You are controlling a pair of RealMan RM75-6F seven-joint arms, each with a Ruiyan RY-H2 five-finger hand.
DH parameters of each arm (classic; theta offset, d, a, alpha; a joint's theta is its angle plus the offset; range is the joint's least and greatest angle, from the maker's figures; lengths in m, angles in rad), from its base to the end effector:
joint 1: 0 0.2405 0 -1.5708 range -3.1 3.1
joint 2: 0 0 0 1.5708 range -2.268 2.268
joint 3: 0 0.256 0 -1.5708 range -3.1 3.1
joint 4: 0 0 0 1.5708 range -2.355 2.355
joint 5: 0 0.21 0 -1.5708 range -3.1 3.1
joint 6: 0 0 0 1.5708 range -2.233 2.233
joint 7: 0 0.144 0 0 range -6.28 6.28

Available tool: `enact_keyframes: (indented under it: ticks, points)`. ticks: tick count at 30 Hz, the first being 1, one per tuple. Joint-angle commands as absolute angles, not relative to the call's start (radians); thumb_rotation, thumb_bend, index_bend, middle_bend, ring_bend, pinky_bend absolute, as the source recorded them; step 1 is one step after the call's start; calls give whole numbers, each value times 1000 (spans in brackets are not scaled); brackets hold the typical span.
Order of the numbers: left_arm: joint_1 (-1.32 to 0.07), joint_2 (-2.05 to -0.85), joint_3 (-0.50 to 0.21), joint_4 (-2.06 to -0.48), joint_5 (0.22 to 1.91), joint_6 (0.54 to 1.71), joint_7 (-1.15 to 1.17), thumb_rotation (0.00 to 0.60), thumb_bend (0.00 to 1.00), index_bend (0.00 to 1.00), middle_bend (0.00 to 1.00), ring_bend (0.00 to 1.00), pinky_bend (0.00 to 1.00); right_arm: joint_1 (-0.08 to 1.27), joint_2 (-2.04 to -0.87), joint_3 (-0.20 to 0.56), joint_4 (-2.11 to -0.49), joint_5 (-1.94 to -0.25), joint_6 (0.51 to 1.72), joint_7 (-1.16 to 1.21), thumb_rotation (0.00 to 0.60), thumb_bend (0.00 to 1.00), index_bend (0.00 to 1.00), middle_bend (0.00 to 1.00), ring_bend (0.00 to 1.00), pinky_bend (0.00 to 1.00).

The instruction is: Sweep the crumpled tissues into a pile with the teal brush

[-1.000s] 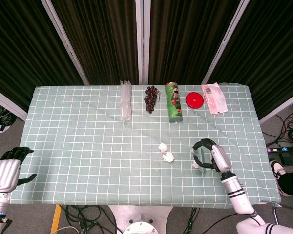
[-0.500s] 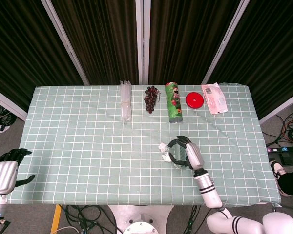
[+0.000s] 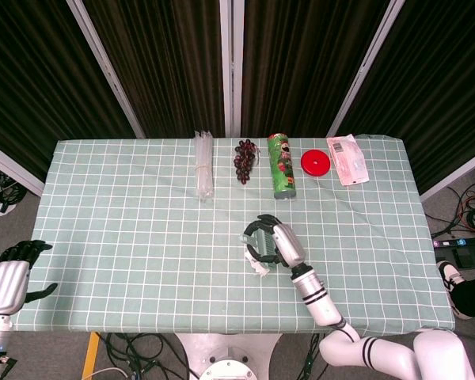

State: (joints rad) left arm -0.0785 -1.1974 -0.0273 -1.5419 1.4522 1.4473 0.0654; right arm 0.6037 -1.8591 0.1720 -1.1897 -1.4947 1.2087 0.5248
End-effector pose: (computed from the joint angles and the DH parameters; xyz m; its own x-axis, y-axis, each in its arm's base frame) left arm -0.3290 0.1744 0.1346 0.4419 0.0683 0.8944 0.8944 0.0426 -0.4452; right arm -0.1383 -0.3056 -0.0658 -0.3166 -0.3419 0.8848 -0.8469 -0.3182 -0.4260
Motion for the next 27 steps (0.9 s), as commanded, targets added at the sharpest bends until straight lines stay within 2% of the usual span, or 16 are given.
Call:
enact_keyframes:
  ticks: [1,7,11,15,19,27]
  points:
    - [-80,-1195,-27,-1545,1454,1446,69,600,0,280,226,186,248,590,-1720,184,-1322,-1499,1207,513,600,469,792,673,378,190]
    - [-79,-1187,-27,-1562,1460,1453,84,600,0,280,226,186,248,544,-1530,196,-1491,-1504,1252,488,600,469,792,673,378,187]
    - [-78,-1180,-25,-1572,1464,1457,91,600,0,280,226,186,248,512,-1461,177,-1503,-1491,1257,454,600,469,792,673,378,186]
    - [-79,-1176,-25,-1582,1465,1457,98,600,0,280,226,186,248,493,-1404,129,-1473,-1469,1198,439,600,468,791,673,377,186]
    - [-81,-1177,-24,-1584,1465,1451,103,600,0,280,226,186,248,485,-1401,81,-1395,-1467,1150,356,600,468,780,673,369,165]
    - [-80,-1180,-21,-1589,1467,1453,109,600,0,280,226,186,248,528,-1511,46,-1199,-1518,1101,181,600,465,719,630,312,97]
